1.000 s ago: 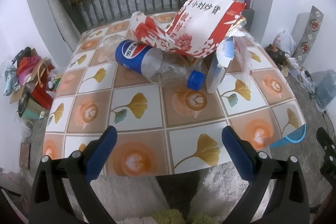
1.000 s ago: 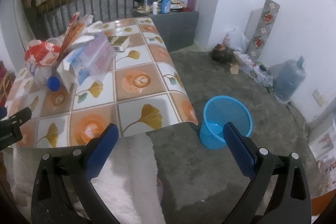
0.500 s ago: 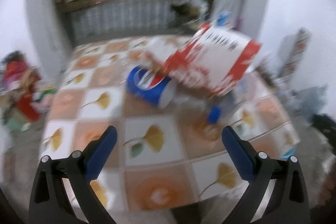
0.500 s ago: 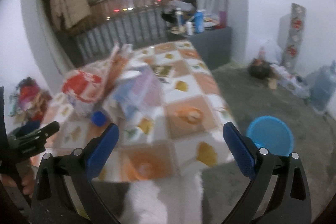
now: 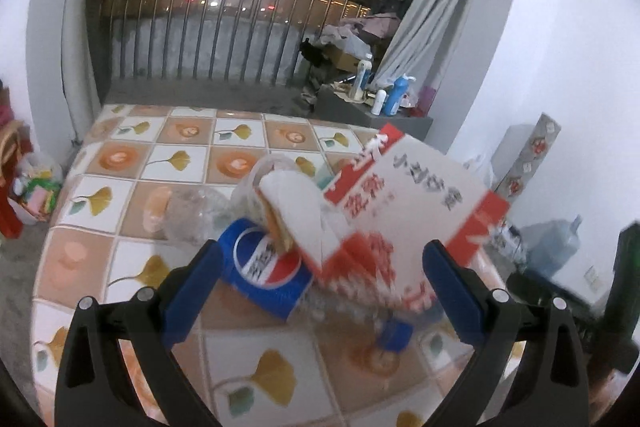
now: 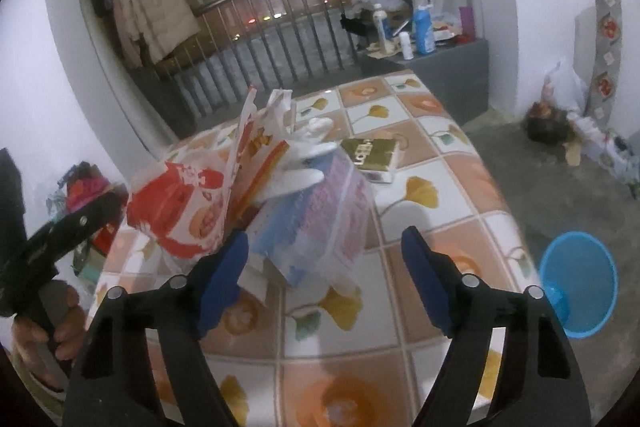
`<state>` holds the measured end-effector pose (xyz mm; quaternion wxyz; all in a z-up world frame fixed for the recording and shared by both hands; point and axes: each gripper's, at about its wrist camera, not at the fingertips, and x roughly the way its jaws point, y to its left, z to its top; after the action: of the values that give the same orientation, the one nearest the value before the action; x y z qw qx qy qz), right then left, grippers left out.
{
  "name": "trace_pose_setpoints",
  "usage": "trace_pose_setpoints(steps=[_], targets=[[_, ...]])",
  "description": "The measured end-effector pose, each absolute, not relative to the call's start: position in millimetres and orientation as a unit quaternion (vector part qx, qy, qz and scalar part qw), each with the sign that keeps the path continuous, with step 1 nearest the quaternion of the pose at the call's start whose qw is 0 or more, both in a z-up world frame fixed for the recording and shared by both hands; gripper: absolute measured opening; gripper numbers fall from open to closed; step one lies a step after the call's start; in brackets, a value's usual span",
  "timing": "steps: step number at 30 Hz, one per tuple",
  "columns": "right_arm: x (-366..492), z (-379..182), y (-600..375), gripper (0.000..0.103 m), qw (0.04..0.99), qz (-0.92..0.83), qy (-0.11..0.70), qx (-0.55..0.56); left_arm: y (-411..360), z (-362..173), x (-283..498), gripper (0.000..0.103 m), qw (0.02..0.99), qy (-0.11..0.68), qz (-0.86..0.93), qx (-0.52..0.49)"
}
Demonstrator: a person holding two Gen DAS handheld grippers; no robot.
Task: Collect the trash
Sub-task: 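Reach the left gripper to the red-and-white snack bag and close on it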
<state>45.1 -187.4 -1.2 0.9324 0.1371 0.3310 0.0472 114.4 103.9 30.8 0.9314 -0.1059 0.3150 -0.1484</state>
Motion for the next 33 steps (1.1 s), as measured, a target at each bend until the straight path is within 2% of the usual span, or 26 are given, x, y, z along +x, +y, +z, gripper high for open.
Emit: trace_pose_setpoints(steps=[5, 9, 12, 14, 17, 20, 25, 33], targets=[[56.5, -5.7, -187.2, 0.059, 0.925, 0.055, 0.344, 0.154, 105.2, 21.8, 144.1, 0.080, 0.917, 0.346, -0.145, -0.134], [64.9, -13.2, -183.0, 0.050, 0.915, 0.066, 0.361, 0.167, 109.4, 13.1, 156.2, 0.060, 0.907, 0.365, -0.144, -0.152], [65.0, -19.8, -183.0, 0.038, 0.906, 0.074, 0.376, 0.178, 111.3, 13.0, 156.6, 0.046, 0.907, 0.365, -0.141, -0.154], [63.0, -21.6, -184.0, 0.026, 0.902, 0.076, 0.383, 0.186, 112.7, 14.6, 154.6, 0.044, 0.909, 0.362, -0.139, -0.154], [56.7, -19.6, -186.0, 0.013, 0.899, 0.076, 0.383, 0.197, 115.9, 18.0, 150.9, 0.039, 0.913, 0.353, -0.136, -0.153], [50.4, -15.9, -189.7, 0.006, 0.900, 0.070, 0.380, 0.203, 119.0, 22.7, 146.9, 0.037, 0.918, 0.341, -0.135, -0.152], [41.4, -7.9, -199.3, 0.000, 0.902, 0.052, 0.370, 0.216, 119.8, 39.1, 135.1, 0.035, 0.929, 0.309, -0.135, -0.154], [23.1, 3.5, -221.9, 0.000, 0.904, 0.020, 0.354, 0.239, 122.0, 80.6, 114.9, 0.032, 0.946, 0.244, -0.140, -0.161]])
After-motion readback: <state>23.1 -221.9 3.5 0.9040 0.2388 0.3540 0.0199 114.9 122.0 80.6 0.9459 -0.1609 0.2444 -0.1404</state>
